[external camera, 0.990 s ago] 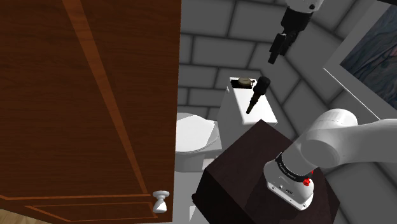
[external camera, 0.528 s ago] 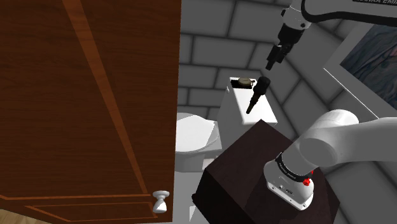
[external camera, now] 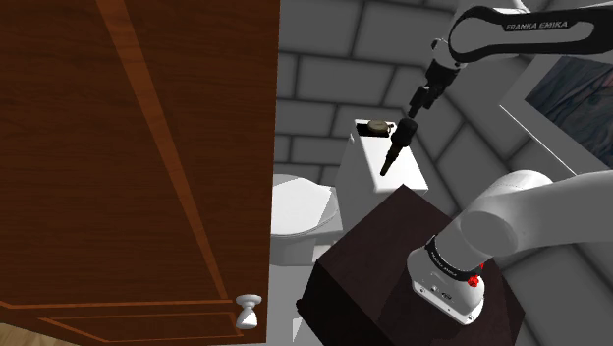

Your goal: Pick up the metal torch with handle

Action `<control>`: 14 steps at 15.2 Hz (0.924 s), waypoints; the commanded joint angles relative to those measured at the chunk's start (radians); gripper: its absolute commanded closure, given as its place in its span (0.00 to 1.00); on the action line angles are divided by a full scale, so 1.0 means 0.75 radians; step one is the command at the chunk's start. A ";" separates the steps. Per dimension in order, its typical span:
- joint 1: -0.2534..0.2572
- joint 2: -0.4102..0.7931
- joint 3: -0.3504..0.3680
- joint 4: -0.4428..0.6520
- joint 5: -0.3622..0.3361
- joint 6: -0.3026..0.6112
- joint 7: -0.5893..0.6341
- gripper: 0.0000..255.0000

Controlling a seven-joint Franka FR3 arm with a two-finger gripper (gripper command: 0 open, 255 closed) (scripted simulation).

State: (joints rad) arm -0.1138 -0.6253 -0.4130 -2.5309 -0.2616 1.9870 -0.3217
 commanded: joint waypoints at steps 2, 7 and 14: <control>-0.004 0.111 -0.095 0.004 -0.002 0.131 -0.060 0.00; 0.023 0.332 -0.267 0.037 0.058 0.347 -0.192 0.00; 0.062 0.497 -0.365 0.017 0.147 0.528 -0.292 0.00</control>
State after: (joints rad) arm -0.0697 -0.2659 -0.6788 -2.5126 -0.1578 2.3647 -0.5311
